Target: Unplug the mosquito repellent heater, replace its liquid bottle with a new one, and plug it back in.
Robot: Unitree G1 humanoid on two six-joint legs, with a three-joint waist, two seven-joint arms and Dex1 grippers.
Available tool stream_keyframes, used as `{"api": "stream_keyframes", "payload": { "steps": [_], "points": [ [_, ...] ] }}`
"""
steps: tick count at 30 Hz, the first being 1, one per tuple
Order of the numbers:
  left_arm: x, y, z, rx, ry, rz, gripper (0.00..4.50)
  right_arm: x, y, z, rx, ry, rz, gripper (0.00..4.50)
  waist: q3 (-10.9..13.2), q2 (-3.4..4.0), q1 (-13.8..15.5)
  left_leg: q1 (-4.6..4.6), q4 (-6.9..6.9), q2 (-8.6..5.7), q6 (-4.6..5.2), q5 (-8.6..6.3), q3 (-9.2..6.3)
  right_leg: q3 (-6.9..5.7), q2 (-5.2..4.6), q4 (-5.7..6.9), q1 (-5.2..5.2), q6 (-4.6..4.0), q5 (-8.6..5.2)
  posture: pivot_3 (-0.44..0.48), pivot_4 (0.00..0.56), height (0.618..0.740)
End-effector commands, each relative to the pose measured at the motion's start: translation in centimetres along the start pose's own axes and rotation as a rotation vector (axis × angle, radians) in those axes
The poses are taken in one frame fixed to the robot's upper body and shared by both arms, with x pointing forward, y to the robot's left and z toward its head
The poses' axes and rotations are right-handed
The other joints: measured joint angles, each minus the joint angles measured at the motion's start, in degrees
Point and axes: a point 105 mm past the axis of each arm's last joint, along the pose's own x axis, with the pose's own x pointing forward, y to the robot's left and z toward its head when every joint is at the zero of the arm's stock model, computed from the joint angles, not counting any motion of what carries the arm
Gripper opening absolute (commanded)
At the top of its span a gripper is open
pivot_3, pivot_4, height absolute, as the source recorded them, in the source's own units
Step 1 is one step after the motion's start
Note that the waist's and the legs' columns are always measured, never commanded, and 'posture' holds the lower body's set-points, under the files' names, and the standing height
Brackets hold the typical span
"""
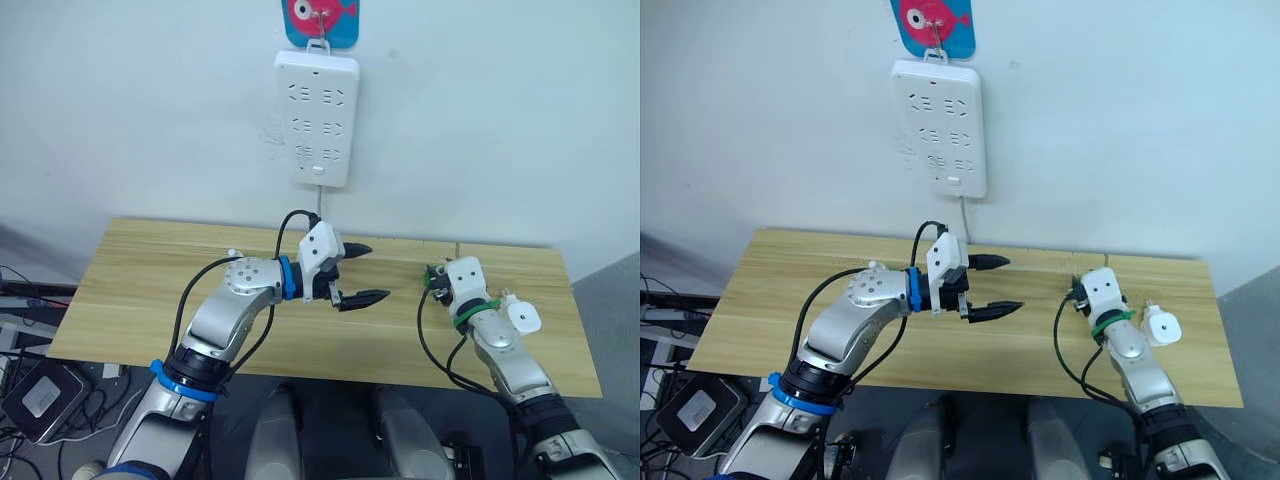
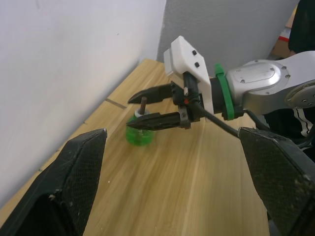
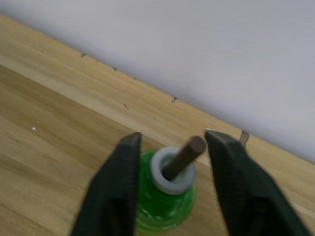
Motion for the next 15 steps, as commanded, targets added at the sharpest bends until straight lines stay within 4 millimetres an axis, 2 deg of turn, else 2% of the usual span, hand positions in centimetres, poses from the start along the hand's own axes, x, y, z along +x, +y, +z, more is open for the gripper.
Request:
{"api": "stream_keyframes", "payload": {
  "steps": [1,3,5,6,8,11,15],
  "points": [
    [-1.6,0.9,-0.7,0.046,0.013,0.128,4.5,-1.3,-1.6,3.1,-0.055,-0.11,0.005,3.66,-0.01,0.02,0.0,0.0,0.0,0.0,0.0,0.0,0.0,0.0,0.0,0.01,-0.01,0.0,0.0,-0.01,0.283,0.74],
    [-2.6,1.3,-1.5,0.041,0.029,0.195,4.5,-1.8,-2.0,4.8,-0.082,-0.154,0.026,4.38,-0.01,0.03,-0.11,0.02,-0.01,0.0,0.0,0.0,0.02,0.04,-0.01,0.03,-0.02,-0.01,0.0,-0.008,0.29,0.74],
    [-4.3,1.9,-2.4,0.029,0.032,0.316,4.5,-2.2,-2.1,7.2,-0.09,-0.208,0.069,4.45,-0.01,0.04,-0.15,0.03,-0.01,0.0,0.0,0.0,-0.01,0.01,-0.01,0.08,-0.02,-0.01,0.0,-0.007,0.292,0.74],
    [-5.7,2.0,-3.0,0.006,0.027,0.403,4.5,-2.2,-1.7,8.9,-0.064,-0.241,0.118,4.45,-0.01,0.03,-0.24,0.07,-0.01,0.01,0.0,0.0,0.0,0.03,-0.01,0.1,-0.01,-0.01,0.0,-0.005,0.295,0.74],
    [-7.7,2.0,-3.7,-0.02,0.014,0.538,4.5,-2.2,-0.6,11.0,-0.018,-0.27,0.216,4.45,-0.01,0.02,-0.43,0.17,-0.01,0.02,0.0,0.0,0.0,0.04,-0.01,0.11,0.07,0.0,0.0,0.0,0.298,0.74],
    [-11.9,0.9,-5.7,-0.1,0.015,0.834,4.5,-2.4,3.1,13.8,0.022,-0.289,0.495,4.45,0.0,-0.02,-0.22,0.44,-0.04,0.0,0.0,0.0,-0.04,-0.01,-0.07,0.11,0.36,0.02,-0.02,0.029,0.308,0.74],
    [-15.7,-1.0,-8.9,-0.21,0.051,1.112,4.5,-3.6,8.4,15.3,0.023,-0.283,0.821,4.45,0.0,-0.02,0.6,0.56,-0.04,-0.02,0.01,-0.01,-0.07,-0.05,-0.14,-0.04,0.54,0.19,-0.12,0.062,0.312,0.74]
  ]
}}
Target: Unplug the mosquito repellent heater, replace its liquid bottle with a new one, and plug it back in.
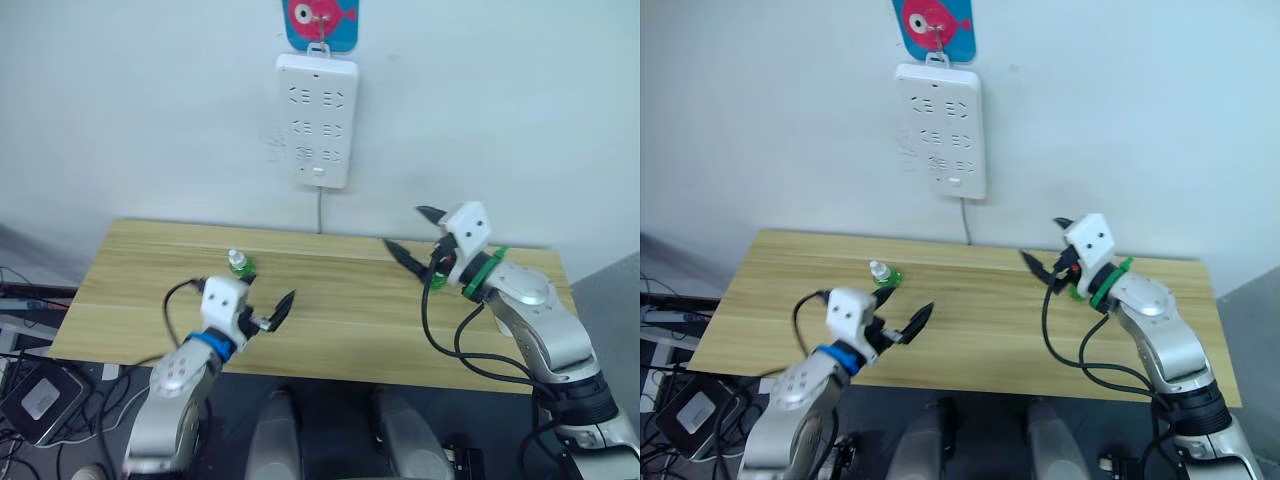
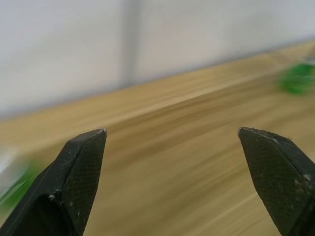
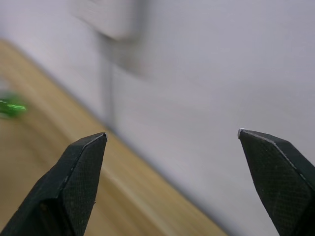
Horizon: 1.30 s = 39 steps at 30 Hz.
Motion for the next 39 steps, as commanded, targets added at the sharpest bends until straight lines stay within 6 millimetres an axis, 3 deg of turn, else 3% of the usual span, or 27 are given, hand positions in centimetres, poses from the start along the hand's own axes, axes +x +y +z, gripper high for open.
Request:
{"api": "stream_keyframes", "payload": {
  "steps": [1,3,6,13,18,36,39],
  "points": [
    [-2.0,2.3,-0.8,-0.029,-0.031,0.233,4.5,1.3,5.0,1.3,0.031,-0.014,0.311,4.45,0.01,-0.01,0.75,-0.01,0.01,-0.01,0.0,0.0,0.0,-0.01,0.0,-0.01,0.01,0.0,0.0,0.066,0.313,0.74],
    [-2.1,3.0,-1.8,-0.043,-0.023,0.291,4.5,1.5,6.4,1.4,0.014,0.003,0.418,4.45,0.03,-0.05,1.83,-0.03,0.03,-0.06,0.03,0.02,-0.02,-0.04,-0.03,-0.02,0.01,0.05,-0.03,0.078,0.32,0.74],
    [-0.3,4.0,-3.2,-0.025,-0.031,0.286,4.5,2.4,7.8,1.6,-0.008,0.024,0.528,4.45,0.09,0.0,2.55,-0.03,0.05,-0.11,0.14,0.13,0.02,0.0,-0.04,-0.04,-0.02,-0.04,-0.11,0.089,0.327,0.74],
    [5.1,5.1,-4.0,0.007,-0.072,0.195,4.5,4.1,8.0,2.7,-0.035,0.012,0.503,4.45,0.12,-0.09,2.53,-0.06,0.04,-0.11,0.24,0.2,0.11,0.04,-0.04,-0.12,-0.02,0.06,0.02,0.053,0.342,0.74],
    [6.8,5.5,-4.2,0.017,-0.093,0.185,4.5,4.2,8.1,3.1,-0.043,0.022,0.478,4.45,0.14,-0.09,2.23,-0.09,-0.21,-0.07,0.19,0.16,0.03,-0.13,-0.03,-0.08,-0.12,-0.01,0.1,0.034,0.352,0.74],
    [9.3,7.1,-3.5,0.052,-0.106,0.25,4.5,4.2,7.6,3.5,-0.024,0.047,0.424,4.45,0.31,-0.12,1.47,-0.1,-0.37,-0.07,0.17,0.16,0.02,-0.16,-0.02,-0.1,-0.18,0.07,0.01,0.008,0.366,0.74],
    [9.4,6.8,-3.2,0.049,-0.125,0.233,3.9,4.2,7.5,3.5,-0.021,0.048,0.419,4.5,0.35,-0.12,1.13,-0.1,-0.42,-0.07,0.17,0.16,0.02,-0.16,-0.02,-0.11,-0.19,0.07,0.01,0.007,0.367,0.74]
  ]
}}
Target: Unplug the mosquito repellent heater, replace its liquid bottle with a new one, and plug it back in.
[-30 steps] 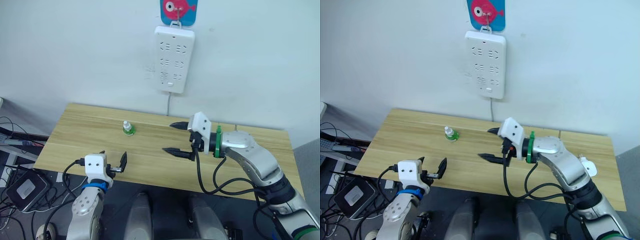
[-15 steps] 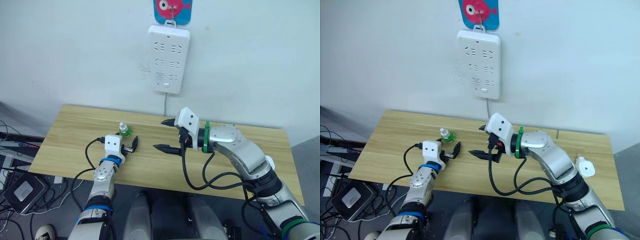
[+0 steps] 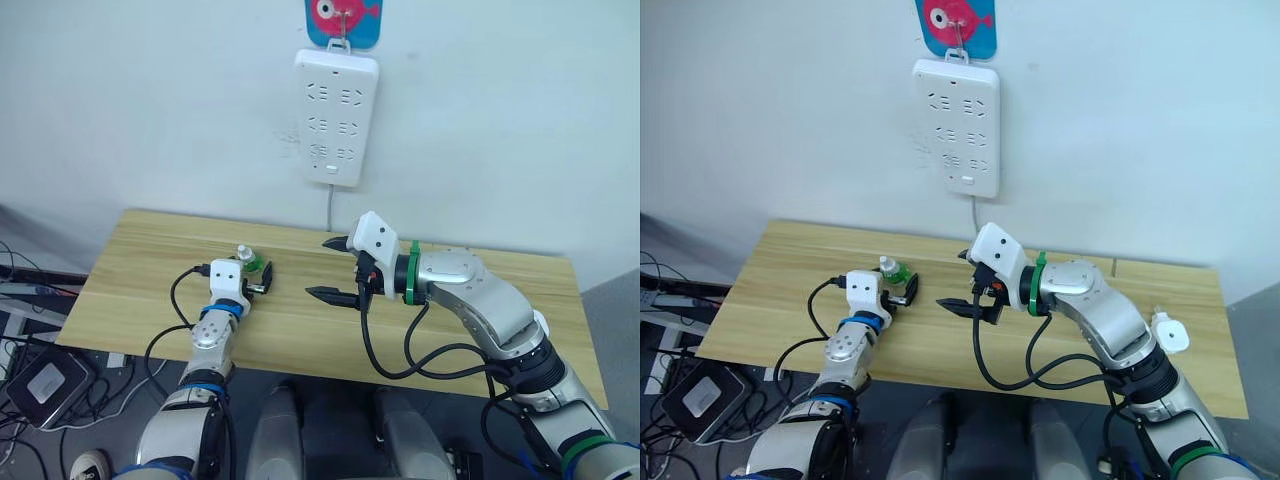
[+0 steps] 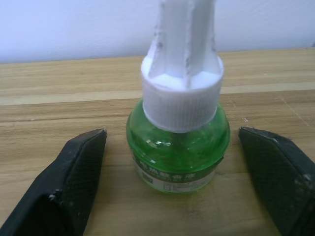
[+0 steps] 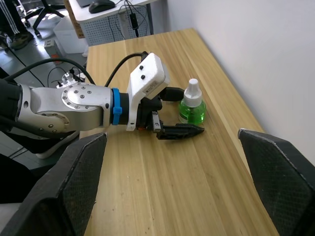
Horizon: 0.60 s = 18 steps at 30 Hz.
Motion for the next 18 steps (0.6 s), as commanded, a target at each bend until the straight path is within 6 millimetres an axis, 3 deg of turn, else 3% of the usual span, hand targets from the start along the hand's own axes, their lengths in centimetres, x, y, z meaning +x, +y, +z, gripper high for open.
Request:
{"api": "stream_keyframes", "payload": {
  "steps": [1,6,9,12,15,18],
  "points": [
    [0.1,0.1,0.8,0.006,-0.043,-0.007,3.58,-0.5,0.1,1.4,-0.035,-0.048,-0.009,4.5,0.05,0.0,-0.12,0.0,-0.01,0.0,0.0,0.0,0.0,-0.01,0.0,0.0,0.0,0.0,0.0,0.007,0.367,0.74],
    [0.4,1.1,1.8,0.031,-0.068,0.021,2.23,-0.7,0.1,1.0,-0.02,-0.041,-0.016,4.5,0.53,-0.16,-0.25,0.0,-0.01,0.0,-0.01,0.01,-0.01,-0.01,0.0,0.01,-0.01,0.0,0.0,0.016,0.372,0.74],
    [0.5,0.7,2.8,0.061,-0.111,-0.015,2.23,-1.3,0.0,0.2,0.003,-0.031,-0.035,4.5,0.57,-0.21,-0.24,0.0,-0.05,0.0,-0.02,0.0,0.0,0.0,0.0,-0.02,-0.02,0.0,0.0,0.015,0.372,0.74],
    [-0.2,-3.5,5.3,0.163,-0.184,-0.325,2.23,-3.6,0.1,-2.2,0.023,0.026,-0.057,4.5,0.63,-0.24,0.33,-0.04,-0.2,0.0,-0.03,0.0,0.0,-0.02,-0.04,-0.09,-0.06,-0.01,0.0,0.028,0.37,0.74],
    [-3.5,-8.6,7.7,0.203,-0.149,-0.786,2.23,-4.3,0.2,-2.2,0.05,0.012,-0.056,4.5,0.76,-0.21,0.47,-0.01,-0.49,0.0,-0.37,0.18,0.07,-0.02,-0.13,-0.34,-0.03,-0.1,0.05,0.048,0.363,0.74],
    [-5.9,-10.2,8.8,0.209,-0.091,-1.003,2.23,-3.9,0.4,-2.0,0.06,-0.015,-0.047,4.5,0.81,-0.17,-0.06,0.08,-0.66,0.05,-0.53,0.28,0.0,-0.03,-0.02,-0.25,-0.1,-0.13,0.0,0.055,0.356,0.74]
  ]
}}
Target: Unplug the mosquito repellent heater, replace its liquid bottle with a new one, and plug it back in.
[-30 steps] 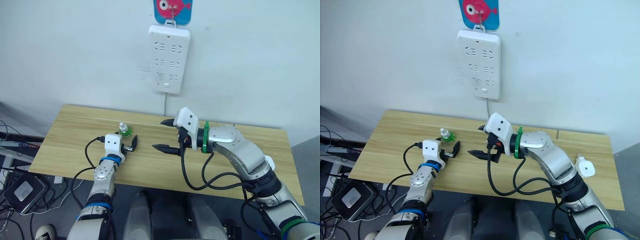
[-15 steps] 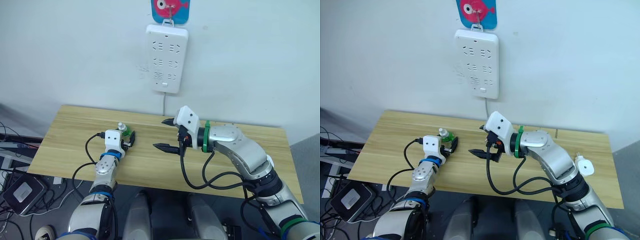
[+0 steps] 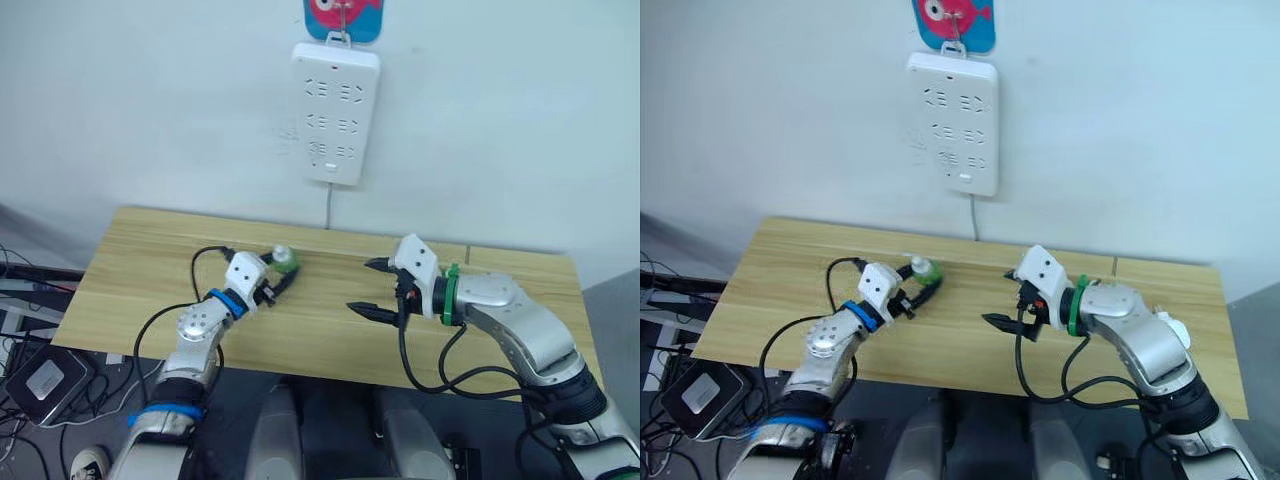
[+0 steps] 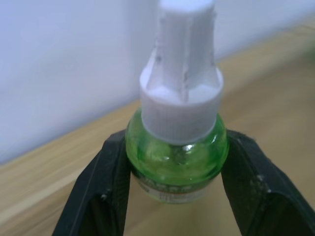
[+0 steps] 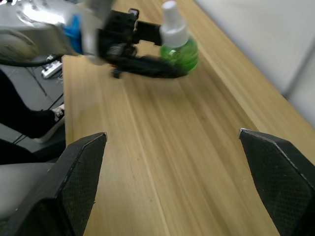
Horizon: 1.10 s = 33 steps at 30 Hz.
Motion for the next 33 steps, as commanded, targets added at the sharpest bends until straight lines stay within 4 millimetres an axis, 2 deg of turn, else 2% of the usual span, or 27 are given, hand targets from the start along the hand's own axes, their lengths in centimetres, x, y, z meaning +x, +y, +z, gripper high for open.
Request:
{"api": "stream_keyframes", "payload": {
  "steps": [1,3,7,16,20,27,31,33],
  "points": [
    [0.0,-2.7,3.2,-0.014,-0.026,-0.262,2.23,0.3,1.3,2.1,-0.033,-0.102,0.054,4.5,0.01,0.01,-0.3,0.08,-0.01,-0.01,0.08,-0.04,-0.03,-0.01,0.02,0.09,0.02,-0.03,-0.07,0.054,0.353,0.74],
    [-0.1,-3.2,3.9,0.003,-0.009,-0.37,2.23,0.8,2.1,2.7,-0.012,-0.143,0.09,4.5,0.01,0.02,-0.61,0.07,-0.01,0.03,0.11,-0.06,-0.15,-0.07,0.1,0.17,-0.01,-0.11,-0.17,0.048,0.346,0.74],
    [0.4,-2.8,4.1,0.038,0.012,-0.455,2.23,1.5,2.9,3.4,0.0,-0.177,0.129,4.5,0.01,0.02,-0.57,-0.03,0.03,-0.04,0.12,-0.04,-0.1,0.0,0.08,0.23,-0.15,-0.13,-0.2,0.008,0.334,0.74],
    [1.6,-2.0,5.0,0.064,-0.028,-0.483,2.23,2.4,2.0,4.0,0.014,-0.229,0.057,4.5,0.0,0.0,-0.6,-0.2,0.06,-0.03,0.13,-0.05,-0.12,-0.09,0.05,0.24,-0.26,-0.21,-0.15,-0.025,0.312,0.74],
    [1.8,-2.3,5.1,0.065,-0.042,-0.492,2.23,2.6,1.9,3.9,0.005,-0.231,0.044,3.56,0.0,0.0,-0.63,-0.2,0.06,-0.03,0.13,-0.05,-0.12,-0.1,0.05,0.25,-0.27,-0.22,-0.15,-0.028,0.307,0.74],
    [1.9,-2.3,5.4,0.071,-0.06,-0.484,2.23,2.6,1.8,3.5,-0.025,-0.223,0.051,0.99,-0.01,-0.01,-0.62,-0.2,0.08,-0.03,0.13,-0.05,-0.12,-0.1,0.05,0.29,-0.26,-0.22,-0.15,-0.007,0.305,0.74],
    [1.7,-2.6,5.5,0.072,-0.069,-0.486,2.23,2.2,2.2,3.9,-0.017,-0.242,0.097,0.99,-0.01,-0.01,-0.6,-0.2,0.08,-0.03,0.13,-0.05,-0.12,-0.1,0.05,0.3,-0.26,-0.24,-0.13,0.01,0.306,0.74],
    [1.4,-3.3,5.7,0.076,-0.08,-0.515,2.23,1.9,2.8,4.4,-0.016,-0.252,0.175,0.99,-0.01,-0.01,-0.6,-0.2,0.08,-0.03,0.13,-0.05,-0.13,-0.11,0.05,0.31,-0.26,-0.25,-0.13,0.018,0.307,0.74]
  ]
}}
